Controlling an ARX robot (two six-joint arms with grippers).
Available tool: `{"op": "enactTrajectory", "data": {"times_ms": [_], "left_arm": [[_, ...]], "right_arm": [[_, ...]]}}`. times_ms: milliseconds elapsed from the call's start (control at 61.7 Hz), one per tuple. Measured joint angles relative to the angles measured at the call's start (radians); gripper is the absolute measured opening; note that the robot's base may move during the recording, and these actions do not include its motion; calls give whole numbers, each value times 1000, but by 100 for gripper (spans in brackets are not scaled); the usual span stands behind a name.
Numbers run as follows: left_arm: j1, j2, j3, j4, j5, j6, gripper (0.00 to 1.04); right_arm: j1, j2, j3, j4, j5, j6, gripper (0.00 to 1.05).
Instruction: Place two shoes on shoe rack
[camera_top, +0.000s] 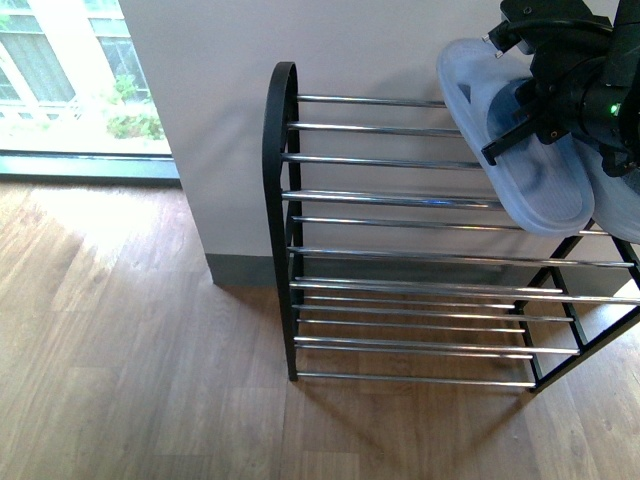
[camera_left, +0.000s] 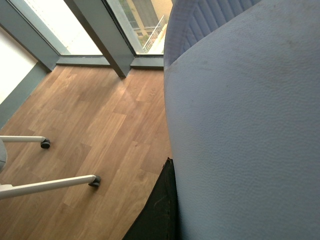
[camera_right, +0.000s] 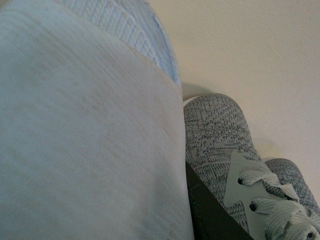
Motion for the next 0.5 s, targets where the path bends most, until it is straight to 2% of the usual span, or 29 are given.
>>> {"op": "enactTrajectory", "data": {"times_ms": [146, 243, 373, 503], "left_arm": [[0, 0, 0, 0, 0, 0, 2], [0, 0, 0, 0, 0, 0, 2], [0, 0, 0, 0, 0, 0, 2], [0, 0, 0, 0, 0, 0, 2]], "right_arm": [[-6, -1, 0, -13, 0, 29, 30], [-13, -34, 4, -97, -9, 97, 44], [-27, -127, -1, -238, -66, 184, 63], [-49, -273, -45, -321, -146, 196, 82]]}}
